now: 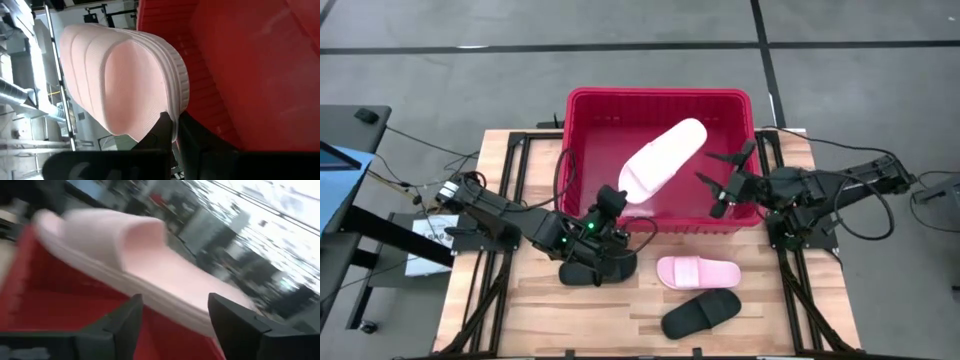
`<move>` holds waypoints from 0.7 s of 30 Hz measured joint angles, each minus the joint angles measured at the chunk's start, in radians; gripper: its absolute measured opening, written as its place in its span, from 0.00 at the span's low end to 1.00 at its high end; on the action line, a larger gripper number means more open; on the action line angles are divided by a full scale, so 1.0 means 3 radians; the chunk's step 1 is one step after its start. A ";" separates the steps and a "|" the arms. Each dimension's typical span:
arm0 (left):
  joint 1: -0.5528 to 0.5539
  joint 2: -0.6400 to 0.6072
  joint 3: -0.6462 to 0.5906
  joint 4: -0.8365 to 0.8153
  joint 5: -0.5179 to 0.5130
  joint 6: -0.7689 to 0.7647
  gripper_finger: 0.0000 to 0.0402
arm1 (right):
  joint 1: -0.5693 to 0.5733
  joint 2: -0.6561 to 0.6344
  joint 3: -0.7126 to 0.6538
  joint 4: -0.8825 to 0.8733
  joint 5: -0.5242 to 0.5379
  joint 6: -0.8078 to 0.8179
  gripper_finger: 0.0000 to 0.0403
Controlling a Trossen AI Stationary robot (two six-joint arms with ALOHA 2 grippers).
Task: Pick and place slides into bin
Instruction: Put the left pink slide into the bin
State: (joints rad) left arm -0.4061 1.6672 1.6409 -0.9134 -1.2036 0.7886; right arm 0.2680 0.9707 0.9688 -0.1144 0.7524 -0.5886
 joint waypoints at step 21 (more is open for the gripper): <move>0.0008 0.0000 0.0000 0.0065 -0.0056 0.0106 0.00 | -0.0097 -0.0003 0.0000 0.0222 -0.1045 0.0359 0.55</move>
State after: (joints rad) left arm -0.4038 1.6672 1.6409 -0.8940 -1.2204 0.8204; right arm 0.2387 0.9697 0.9688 -0.0478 0.4390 -0.4810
